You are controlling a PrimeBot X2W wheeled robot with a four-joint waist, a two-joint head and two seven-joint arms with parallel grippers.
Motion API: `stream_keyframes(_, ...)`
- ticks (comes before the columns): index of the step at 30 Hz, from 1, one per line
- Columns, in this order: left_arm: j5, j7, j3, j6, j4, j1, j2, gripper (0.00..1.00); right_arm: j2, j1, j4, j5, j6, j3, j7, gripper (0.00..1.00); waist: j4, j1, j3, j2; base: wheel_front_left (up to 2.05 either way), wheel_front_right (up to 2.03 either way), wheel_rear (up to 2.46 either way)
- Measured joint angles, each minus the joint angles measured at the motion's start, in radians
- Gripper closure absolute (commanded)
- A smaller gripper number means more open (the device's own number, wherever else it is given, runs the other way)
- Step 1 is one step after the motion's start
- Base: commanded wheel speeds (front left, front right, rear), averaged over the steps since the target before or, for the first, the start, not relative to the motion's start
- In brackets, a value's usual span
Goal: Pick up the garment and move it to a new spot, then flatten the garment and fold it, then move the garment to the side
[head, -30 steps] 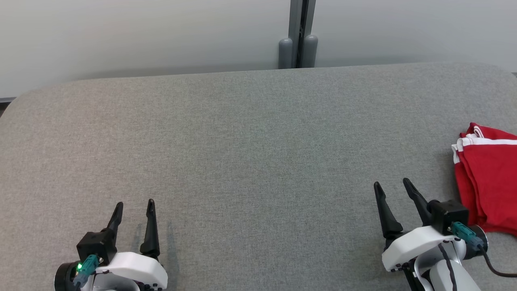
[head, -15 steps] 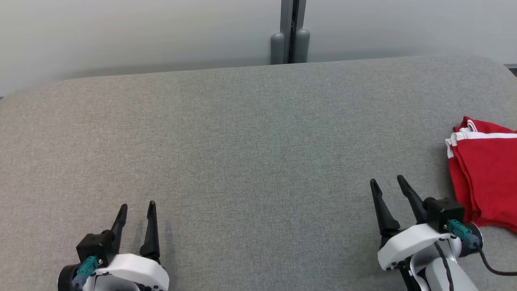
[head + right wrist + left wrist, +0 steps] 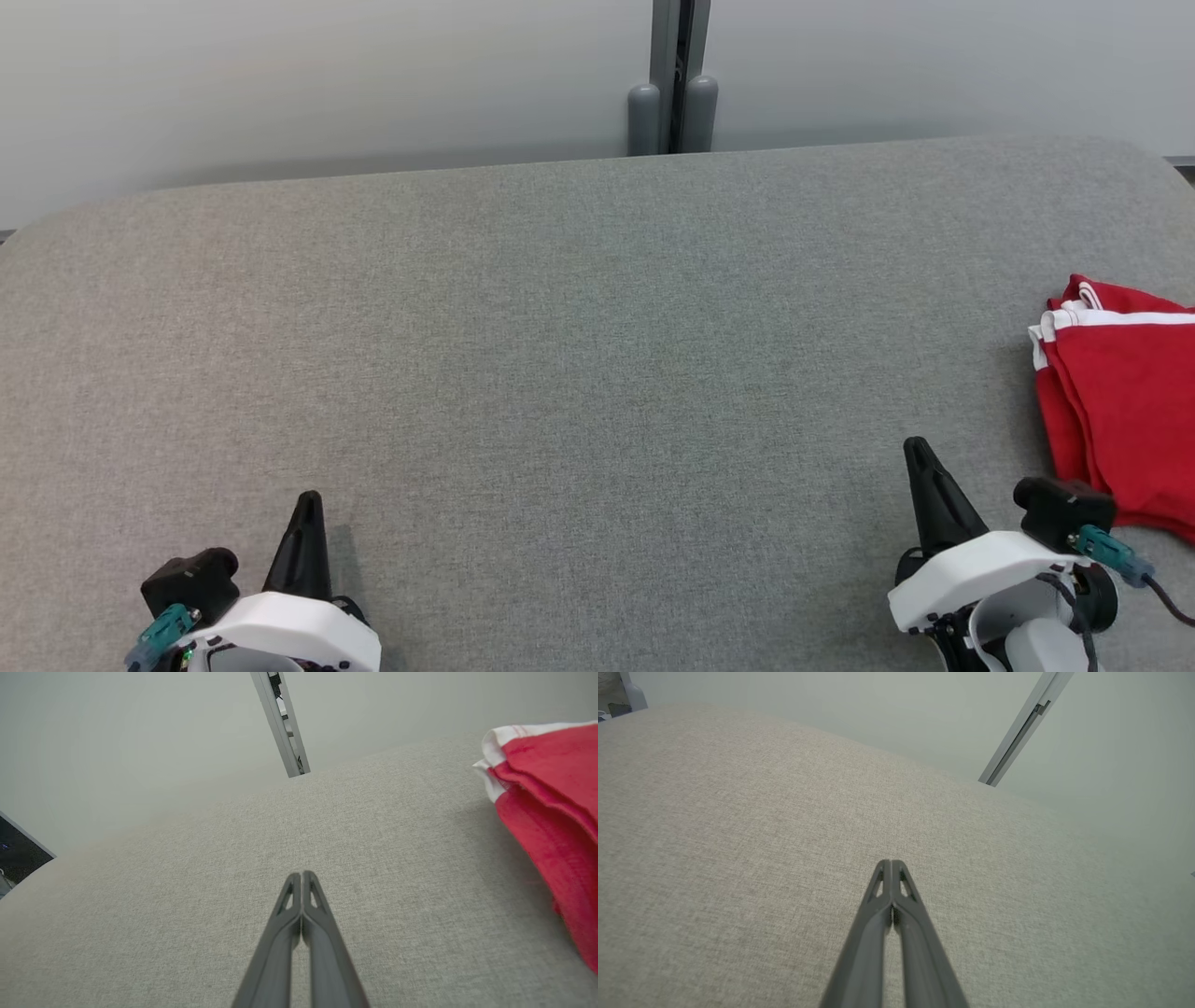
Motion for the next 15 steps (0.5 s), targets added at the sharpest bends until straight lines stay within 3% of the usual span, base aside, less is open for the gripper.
stream_keyframes(15,-0.24,0.061,0.023,-0.02,-0.042,0.0,0.001,1.0,-0.001,0.019,-0.049,0.249,0.0,-0.042,0.063,1.0,0.004,0.0,-0.015,0.0,0.0,0.0,0.0)
